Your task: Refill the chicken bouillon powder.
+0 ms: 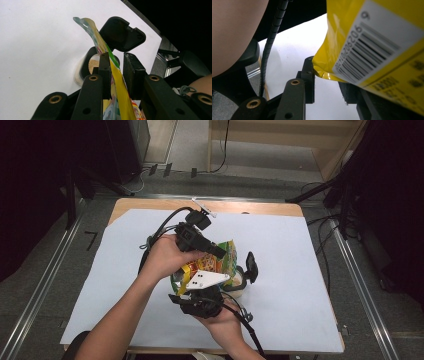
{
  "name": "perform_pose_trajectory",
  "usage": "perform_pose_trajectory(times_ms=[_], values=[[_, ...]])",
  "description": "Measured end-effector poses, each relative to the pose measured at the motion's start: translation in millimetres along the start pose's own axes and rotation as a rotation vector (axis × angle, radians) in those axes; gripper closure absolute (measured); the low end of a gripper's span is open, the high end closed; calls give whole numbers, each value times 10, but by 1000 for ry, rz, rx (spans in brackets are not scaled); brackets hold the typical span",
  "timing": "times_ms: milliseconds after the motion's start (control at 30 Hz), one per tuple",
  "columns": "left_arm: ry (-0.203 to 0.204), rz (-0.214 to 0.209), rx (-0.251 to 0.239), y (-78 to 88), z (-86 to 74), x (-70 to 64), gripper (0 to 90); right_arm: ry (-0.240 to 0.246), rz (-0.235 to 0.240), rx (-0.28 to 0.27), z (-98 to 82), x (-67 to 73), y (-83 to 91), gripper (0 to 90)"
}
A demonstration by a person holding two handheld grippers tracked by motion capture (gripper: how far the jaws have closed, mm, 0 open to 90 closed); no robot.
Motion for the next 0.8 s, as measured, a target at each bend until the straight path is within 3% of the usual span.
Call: perform_pose_trajectory(times_ms=[800], values=[[3,-5,-2,4,0,-4,759,8,-4,-1,3,0,3,683]])
Point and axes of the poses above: each handheld gripper's, and its own axes: y roughly backward along the jaws, z roughly out of its top, x roughly to its left, the point moved 9 cm from there along -y, roughly forward along the jaws, and after that the axes turned 4 degrees about x, right-handed, at the moved point
